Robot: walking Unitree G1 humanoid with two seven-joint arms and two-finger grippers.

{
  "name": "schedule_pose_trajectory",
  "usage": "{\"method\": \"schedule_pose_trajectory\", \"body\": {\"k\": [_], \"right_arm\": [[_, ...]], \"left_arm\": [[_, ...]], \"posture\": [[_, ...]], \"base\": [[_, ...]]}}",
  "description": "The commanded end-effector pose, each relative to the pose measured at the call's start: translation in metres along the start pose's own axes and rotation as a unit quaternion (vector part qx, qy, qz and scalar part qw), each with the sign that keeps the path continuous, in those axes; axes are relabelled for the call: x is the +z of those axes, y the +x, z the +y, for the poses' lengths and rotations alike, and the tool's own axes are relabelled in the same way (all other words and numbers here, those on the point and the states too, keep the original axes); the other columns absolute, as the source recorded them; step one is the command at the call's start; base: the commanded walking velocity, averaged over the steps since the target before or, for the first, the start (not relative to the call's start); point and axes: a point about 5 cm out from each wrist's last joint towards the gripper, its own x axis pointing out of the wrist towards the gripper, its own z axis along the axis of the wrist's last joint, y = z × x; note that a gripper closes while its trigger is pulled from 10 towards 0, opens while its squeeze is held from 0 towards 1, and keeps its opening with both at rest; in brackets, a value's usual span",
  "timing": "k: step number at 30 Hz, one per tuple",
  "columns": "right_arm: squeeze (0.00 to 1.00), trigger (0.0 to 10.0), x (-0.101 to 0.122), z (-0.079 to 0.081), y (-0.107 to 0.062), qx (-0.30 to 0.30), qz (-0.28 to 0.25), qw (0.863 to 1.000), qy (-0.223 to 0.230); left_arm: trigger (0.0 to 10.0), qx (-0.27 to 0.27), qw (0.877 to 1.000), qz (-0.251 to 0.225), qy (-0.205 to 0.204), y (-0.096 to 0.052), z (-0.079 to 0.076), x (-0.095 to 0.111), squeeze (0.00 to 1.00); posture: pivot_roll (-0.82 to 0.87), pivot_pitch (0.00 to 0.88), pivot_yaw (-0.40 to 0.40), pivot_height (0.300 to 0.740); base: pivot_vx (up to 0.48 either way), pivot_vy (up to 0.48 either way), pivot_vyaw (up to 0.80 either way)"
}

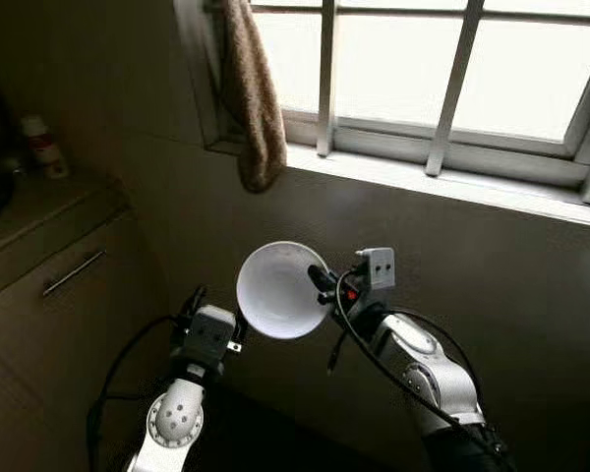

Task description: Kitchen organization

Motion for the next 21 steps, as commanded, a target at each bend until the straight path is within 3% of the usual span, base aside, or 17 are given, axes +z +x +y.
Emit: {"method": "schedule_pose_trajectory", "body": {"k": [1, 21], "right_arm": [[0.00, 0.0, 0.0050, 0.0037, 0.0025, 0.006, -0.013, 1.000, -0.011], [0.00, 0.0, 0.0015, 0.0054, 0.0021, 0.010, -0.015, 0.999, -0.050]], "left_arm": [[10.0, 0.009, 1.000, -0.013, 0.003, 0.0018, 0.0051, 0.0043, 0.00], [10.0, 0.008, 0.999, -0.031, -0.008, 0.0077, 0.0048, 0.0106, 0.00]], "posture": [[-0.03, 0.000, 0.010, 0.740], [-0.03, 0.000, 0.013, 0.740]], "base": [[0.000, 0.000, 0.80], [0.000, 0.000, 0.80]]}}
